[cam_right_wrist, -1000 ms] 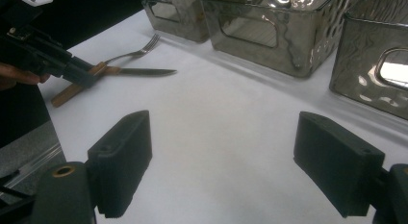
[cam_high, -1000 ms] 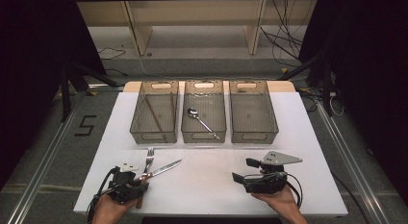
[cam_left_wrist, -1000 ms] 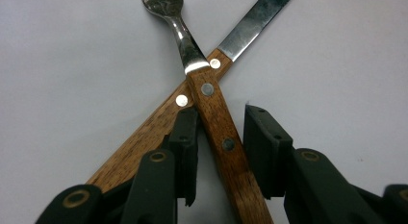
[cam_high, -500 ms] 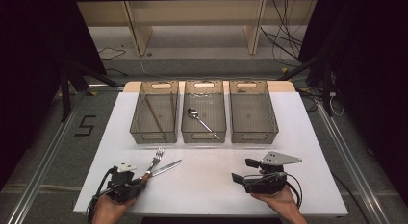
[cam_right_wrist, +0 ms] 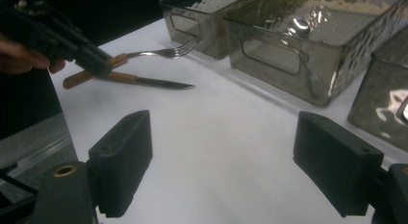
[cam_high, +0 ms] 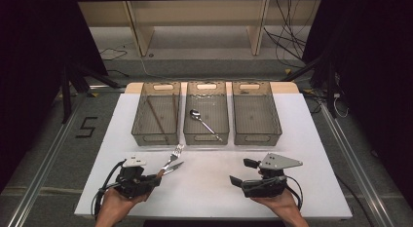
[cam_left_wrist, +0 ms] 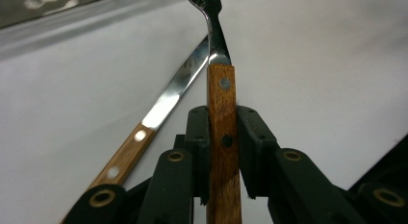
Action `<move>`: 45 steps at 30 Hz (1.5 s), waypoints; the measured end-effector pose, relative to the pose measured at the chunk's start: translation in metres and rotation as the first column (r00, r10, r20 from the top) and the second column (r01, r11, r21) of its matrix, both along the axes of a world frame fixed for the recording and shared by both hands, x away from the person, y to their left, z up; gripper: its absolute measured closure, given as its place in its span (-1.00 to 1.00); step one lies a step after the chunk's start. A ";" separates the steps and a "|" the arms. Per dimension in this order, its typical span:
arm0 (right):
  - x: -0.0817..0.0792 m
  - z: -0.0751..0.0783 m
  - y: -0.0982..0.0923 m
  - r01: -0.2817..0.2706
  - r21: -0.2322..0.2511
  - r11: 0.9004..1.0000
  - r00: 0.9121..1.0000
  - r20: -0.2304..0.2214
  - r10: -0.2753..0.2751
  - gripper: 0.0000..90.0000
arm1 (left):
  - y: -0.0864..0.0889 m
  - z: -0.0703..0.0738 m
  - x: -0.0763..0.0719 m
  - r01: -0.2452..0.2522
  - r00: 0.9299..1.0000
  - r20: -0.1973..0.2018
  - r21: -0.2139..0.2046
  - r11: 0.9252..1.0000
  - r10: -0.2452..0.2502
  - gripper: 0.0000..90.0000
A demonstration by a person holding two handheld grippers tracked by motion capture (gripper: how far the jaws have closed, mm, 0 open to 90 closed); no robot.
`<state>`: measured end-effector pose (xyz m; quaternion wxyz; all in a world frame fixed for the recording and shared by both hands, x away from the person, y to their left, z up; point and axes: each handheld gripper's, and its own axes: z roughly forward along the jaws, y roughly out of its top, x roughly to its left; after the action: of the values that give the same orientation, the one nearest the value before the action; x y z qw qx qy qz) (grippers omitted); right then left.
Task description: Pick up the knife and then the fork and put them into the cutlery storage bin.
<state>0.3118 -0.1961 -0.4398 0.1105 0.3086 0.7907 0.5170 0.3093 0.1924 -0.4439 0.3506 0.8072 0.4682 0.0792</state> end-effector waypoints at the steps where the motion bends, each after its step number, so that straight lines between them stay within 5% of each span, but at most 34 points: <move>1: -0.001 0.002 0.002 -0.007 -0.006 1.000 1.000 0.016 0.007 -0.51 | -0.004 0.003 0.003 0.015 1.000 0.002 -0.002 1.000 -0.015 0.69; 7: -0.007 0.010 0.011 -0.039 -0.055 0.998 0.996 0.084 0.044 -0.49 | -0.027 0.019 0.018 0.113 0.994 0.006 -0.021 0.993 -0.113 0.69; 15: -0.008 0.017 0.020 -0.062 -0.114 0.992 0.987 0.144 0.078 -0.47 | -0.057 0.028 0.035 0.230 0.973 -0.017 -0.027 0.973 -0.231 0.69; 26: -0.007 0.021 0.028 -0.080 -0.156 0.984 0.976 0.186 0.109 -0.42 | -0.075 0.036 0.039 0.321 0.946 -0.028 -0.049 0.946 -0.323 0.69; 42: -0.016 0.014 0.050 -0.124 -0.321 0.939 0.935 0.279 0.220 -0.25 | -0.089 0.036 0.026 0.431 0.899 -0.076 -0.035 0.902 -0.432 0.69; 45: -0.018 0.011 0.055 -0.122 -0.370 0.921 0.921 0.303 0.244 -0.23 | -0.091 0.036 0.025 0.442 0.893 -0.078 -0.033 0.896 -0.444 0.69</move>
<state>0.2940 -0.1406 -0.4283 0.2494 0.1133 0.8629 0.4247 0.3344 0.1016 -0.4079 0.3453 0.8927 0.2869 -0.0397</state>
